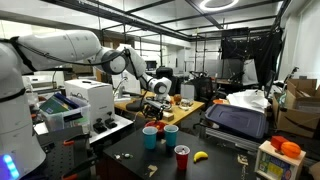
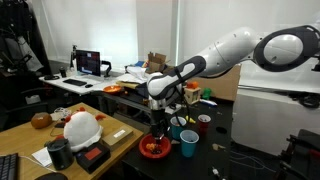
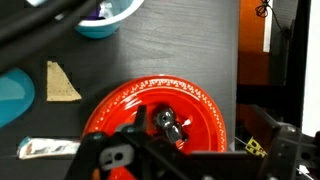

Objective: Pick up the contents in the orange bowl and put them in the blue cup

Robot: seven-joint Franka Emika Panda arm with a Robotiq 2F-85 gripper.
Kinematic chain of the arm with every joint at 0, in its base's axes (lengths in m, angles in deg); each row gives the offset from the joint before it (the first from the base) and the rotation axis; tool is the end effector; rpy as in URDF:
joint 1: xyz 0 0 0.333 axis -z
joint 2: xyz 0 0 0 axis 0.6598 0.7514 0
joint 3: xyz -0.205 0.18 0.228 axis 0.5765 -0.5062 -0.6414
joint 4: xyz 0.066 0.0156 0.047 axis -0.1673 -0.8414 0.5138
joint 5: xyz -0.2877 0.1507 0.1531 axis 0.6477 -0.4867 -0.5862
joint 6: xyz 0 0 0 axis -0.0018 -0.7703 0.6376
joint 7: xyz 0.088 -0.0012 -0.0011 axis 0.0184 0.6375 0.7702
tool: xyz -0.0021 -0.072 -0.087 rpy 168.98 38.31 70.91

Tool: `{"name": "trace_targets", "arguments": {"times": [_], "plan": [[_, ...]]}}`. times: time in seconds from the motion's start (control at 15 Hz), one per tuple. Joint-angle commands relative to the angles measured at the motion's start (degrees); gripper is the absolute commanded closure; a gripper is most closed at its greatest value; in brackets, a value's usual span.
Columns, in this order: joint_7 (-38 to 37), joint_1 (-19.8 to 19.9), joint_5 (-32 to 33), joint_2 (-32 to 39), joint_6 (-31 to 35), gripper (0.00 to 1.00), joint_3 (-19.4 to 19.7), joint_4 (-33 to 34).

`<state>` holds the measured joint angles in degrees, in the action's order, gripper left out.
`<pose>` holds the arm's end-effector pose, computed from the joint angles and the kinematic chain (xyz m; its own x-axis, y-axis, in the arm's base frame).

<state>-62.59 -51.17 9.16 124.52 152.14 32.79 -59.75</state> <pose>0.7108 0.2036 0.0658 0.8624 0.4360 -0.2573 0.3718 -0.8904 -0.2627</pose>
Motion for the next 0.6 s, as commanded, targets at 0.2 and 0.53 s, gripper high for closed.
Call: {"name": "trace_targets", "arguments": {"times": [0.2,0.53], "plan": [[-4.24,-2.26,0.38,4.69,1.27,0.0,0.91,5.67],[-6.17,-2.85,0.46,6.7,2.5,0.0,1.16,6.97]]}}
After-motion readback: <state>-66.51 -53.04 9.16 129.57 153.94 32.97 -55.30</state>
